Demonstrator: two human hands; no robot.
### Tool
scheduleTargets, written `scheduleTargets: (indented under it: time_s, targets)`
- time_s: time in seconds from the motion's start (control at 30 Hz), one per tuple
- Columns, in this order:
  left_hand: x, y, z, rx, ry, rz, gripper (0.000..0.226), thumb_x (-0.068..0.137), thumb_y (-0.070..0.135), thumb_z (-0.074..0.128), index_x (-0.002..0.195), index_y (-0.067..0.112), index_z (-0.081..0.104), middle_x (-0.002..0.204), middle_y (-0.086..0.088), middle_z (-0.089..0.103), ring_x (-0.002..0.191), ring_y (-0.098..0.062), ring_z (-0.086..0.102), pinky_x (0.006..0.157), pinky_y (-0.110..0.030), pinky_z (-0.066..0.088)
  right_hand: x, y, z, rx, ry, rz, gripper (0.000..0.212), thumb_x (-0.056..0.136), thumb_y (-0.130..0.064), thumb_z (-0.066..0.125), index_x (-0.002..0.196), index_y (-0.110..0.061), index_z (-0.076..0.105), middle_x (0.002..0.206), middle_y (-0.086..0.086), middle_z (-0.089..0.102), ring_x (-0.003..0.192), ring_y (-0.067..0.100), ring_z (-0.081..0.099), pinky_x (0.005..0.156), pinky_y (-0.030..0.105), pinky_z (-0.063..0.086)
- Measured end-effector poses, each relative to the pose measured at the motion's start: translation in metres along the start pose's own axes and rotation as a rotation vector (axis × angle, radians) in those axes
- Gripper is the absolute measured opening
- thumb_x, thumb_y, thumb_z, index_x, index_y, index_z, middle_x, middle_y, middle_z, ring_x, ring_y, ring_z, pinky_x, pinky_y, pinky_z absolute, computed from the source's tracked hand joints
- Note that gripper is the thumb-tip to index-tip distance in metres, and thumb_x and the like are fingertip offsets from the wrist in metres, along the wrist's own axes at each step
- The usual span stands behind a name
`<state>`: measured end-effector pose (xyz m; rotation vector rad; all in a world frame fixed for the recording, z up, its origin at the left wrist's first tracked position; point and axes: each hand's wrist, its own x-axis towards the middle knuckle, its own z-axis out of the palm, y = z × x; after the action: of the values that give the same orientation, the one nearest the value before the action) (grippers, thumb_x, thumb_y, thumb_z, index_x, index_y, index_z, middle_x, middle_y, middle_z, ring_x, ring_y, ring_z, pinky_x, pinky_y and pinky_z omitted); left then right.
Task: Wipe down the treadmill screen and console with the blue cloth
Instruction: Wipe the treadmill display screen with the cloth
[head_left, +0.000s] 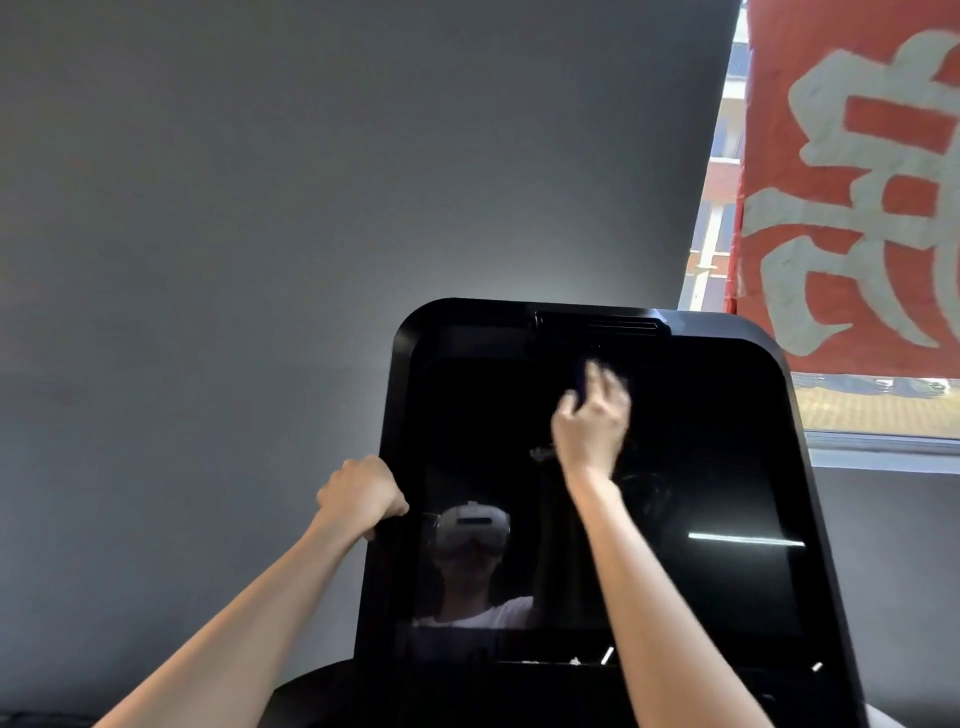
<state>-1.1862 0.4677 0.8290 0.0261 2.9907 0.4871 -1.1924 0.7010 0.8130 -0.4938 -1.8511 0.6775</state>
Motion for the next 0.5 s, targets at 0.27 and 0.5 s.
scheduleTargets:
  time_s: [0.27, 0.5]
  targets:
    - [0.006, -0.006, -0.001, -0.004, -0.053, -0.02, 0.021, 0.084, 0.038, 0.062, 0.078, 0.018, 0.058, 0.066, -0.001, 0.072, 0.062, -0.011, 0.066, 0.09, -0.03, 0.048, -0.048, -0.018, 0.022, -0.227, -0.417, -0.968, 0.051, 0.085, -0.024, 0.042, 0.134, -0.012, 0.05, 0.133, 0.007, 0.055, 0.124, 0.028, 0.051, 0.105, 0.038, 0.041]
    - [0.017, -0.016, 0.007, -0.116, -0.059, 0.023, 0.028, 0.083, 0.039, 0.067, 0.088, 0.014, 0.057, 0.057, -0.004, 0.07, 0.067, -0.015, 0.066, 0.083, -0.031, 0.054, 0.049, 0.074, -0.066, -0.18, -0.115, -0.148, 0.049, 0.096, -0.012, 0.046, 0.144, -0.011, 0.035, 0.148, 0.013, 0.036, 0.14, 0.03, 0.025, 0.116, 0.039, 0.021]
